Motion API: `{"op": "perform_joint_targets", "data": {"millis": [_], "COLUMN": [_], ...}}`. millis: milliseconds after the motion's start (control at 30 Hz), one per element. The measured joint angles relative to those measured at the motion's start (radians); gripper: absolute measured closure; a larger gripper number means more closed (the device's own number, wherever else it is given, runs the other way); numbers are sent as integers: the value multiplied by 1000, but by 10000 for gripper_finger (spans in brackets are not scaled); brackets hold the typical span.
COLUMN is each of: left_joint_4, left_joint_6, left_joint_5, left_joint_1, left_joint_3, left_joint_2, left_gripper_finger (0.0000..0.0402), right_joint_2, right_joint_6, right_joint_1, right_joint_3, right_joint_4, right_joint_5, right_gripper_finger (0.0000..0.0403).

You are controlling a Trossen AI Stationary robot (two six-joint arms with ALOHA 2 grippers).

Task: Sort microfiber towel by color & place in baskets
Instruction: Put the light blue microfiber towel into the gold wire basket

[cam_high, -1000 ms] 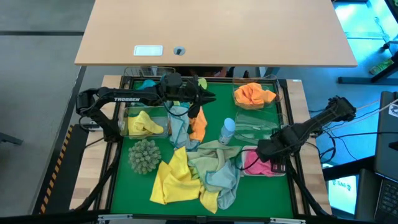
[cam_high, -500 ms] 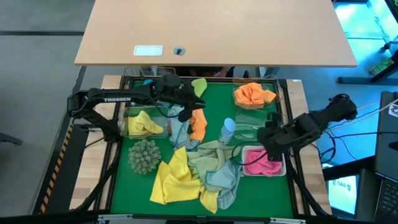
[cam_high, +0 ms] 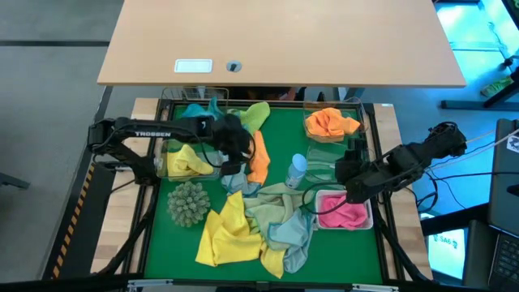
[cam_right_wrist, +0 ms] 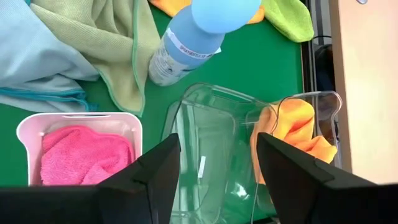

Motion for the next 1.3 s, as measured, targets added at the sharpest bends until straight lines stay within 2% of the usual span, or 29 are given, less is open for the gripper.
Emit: {"op": "perform_joint_targets", "data": {"millis": [233,433,933,1100,1300], "left_joint_4": [-117,-224,-226,-222,-224], "left_joint_6": [-10,-59,-54,-54,-54], "left_joint_5": [-211,-209,-209,-213,-214], "left_joint_1": [-3,-4,-3,-3,-3], "left_joint_3": [0,0,0,0,0], "left_joint_2": [0,1,142,154,154], "left_gripper_finger": [207,192,192,232,345], "right_joint_2": [0,0,0,0,0], "right_joint_6": [0,-24,-75,-75,-75], "right_joint_1": [0,0,0,0,0], "right_joint_3": [0,0,-1,-1,-2], "right_joint_4": [11,68,119,129,177], "right_joint_5": [0,0,-23,-23,-23], "right_gripper_finger": [192,192,192,192,192]}}
